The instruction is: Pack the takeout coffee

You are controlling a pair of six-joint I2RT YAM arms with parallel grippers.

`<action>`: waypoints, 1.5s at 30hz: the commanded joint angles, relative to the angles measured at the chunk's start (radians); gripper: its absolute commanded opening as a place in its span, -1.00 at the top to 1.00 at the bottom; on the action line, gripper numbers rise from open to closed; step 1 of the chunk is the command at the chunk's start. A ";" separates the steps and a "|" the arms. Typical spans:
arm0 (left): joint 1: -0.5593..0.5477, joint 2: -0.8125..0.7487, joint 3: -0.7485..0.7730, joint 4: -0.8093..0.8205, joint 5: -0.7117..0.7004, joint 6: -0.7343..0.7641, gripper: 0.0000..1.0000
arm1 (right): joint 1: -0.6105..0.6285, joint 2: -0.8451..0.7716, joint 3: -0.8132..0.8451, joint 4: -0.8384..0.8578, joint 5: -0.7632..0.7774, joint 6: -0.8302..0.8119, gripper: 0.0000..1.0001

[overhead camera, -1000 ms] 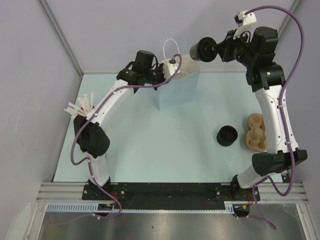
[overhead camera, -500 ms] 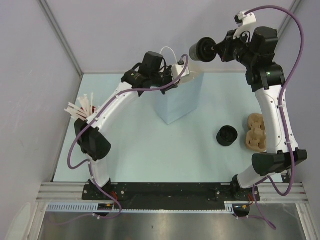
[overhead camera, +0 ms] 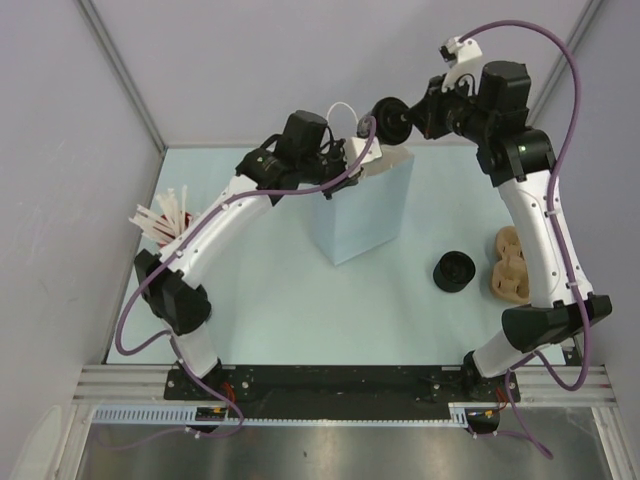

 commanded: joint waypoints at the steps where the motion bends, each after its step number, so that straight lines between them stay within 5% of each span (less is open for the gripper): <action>1: -0.032 -0.069 -0.025 0.042 -0.024 -0.040 1.00 | 0.037 0.023 0.030 -0.046 -0.002 0.005 1.00; 5: -0.042 -0.085 -0.054 0.037 -0.035 -0.047 0.95 | 0.049 0.035 0.022 -0.081 -0.048 0.015 1.00; 8: -0.045 -0.099 -0.084 0.041 -0.033 -0.046 0.79 | 0.072 0.033 0.013 -0.120 -0.059 0.003 1.00; 10: -0.049 -0.113 -0.102 0.048 -0.030 -0.047 0.51 | 0.089 0.035 0.011 -0.140 -0.057 -0.015 1.00; 17: -0.052 -0.138 -0.119 0.042 -0.016 -0.049 0.24 | 0.098 0.030 -0.004 -0.183 -0.079 -0.015 1.00; 19: -0.052 -0.150 -0.116 0.044 -0.008 -0.052 0.10 | 0.105 0.036 0.005 -0.196 -0.083 -0.015 1.00; 23: -0.052 -0.181 -0.111 0.065 0.007 -0.067 -0.58 | 0.125 0.052 0.013 -0.210 -0.080 -0.018 1.00; 29: -0.052 -0.205 -0.081 0.057 0.019 -0.084 -0.91 | 0.148 0.093 0.008 -0.216 -0.082 -0.015 1.00; 45: 0.044 -0.257 -0.051 0.134 -0.044 -0.138 -0.99 | 0.223 0.179 0.042 -0.256 -0.074 -0.043 1.00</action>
